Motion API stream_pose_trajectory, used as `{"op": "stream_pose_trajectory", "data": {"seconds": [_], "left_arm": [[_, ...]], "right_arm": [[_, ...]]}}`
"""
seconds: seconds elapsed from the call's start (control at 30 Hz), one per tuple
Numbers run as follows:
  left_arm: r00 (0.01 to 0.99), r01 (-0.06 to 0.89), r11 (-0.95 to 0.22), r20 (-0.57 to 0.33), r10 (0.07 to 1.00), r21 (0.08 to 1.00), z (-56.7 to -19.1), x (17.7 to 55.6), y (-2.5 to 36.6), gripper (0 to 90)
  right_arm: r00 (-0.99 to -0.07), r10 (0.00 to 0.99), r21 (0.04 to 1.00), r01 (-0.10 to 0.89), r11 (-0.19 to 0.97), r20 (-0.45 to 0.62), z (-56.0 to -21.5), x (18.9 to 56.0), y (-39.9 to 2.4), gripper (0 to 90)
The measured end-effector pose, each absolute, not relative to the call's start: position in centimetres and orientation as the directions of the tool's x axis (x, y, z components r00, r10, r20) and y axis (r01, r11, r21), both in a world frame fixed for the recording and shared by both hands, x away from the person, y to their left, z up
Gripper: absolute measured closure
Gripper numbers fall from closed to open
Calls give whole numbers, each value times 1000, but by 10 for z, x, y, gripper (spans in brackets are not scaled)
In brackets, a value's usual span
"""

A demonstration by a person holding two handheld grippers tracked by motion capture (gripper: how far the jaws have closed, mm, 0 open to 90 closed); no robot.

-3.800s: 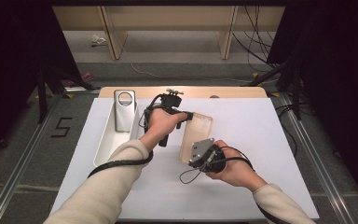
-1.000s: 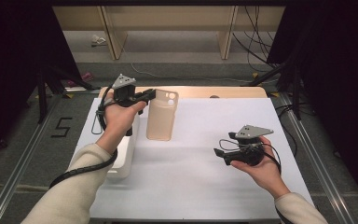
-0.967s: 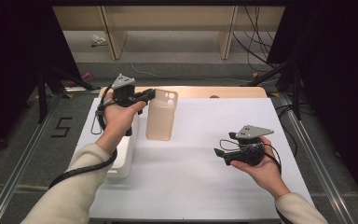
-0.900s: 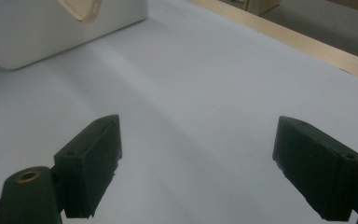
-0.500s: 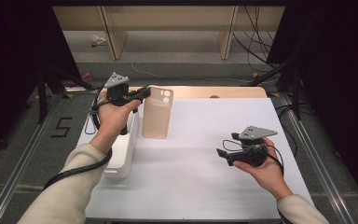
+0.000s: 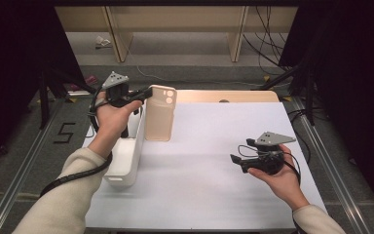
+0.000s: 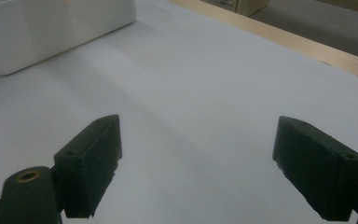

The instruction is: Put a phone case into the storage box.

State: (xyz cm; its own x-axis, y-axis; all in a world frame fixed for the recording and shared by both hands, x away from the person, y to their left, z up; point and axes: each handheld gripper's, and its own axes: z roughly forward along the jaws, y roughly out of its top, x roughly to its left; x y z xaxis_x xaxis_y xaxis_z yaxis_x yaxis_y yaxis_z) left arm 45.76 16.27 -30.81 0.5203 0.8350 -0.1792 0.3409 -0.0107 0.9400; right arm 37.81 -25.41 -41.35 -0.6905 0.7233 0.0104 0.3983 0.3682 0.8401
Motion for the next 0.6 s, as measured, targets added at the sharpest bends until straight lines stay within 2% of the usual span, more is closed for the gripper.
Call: {"op": "stream_pose_trajectory", "data": {"seconds": [0.6], "left_arm": [[500, 323, 12, -182, 847, 946, -305, 459, 188, 838]], "right_arm": [[-681, 732, 841, 403, 361, 12, -414, 378, -256, 162]]}}
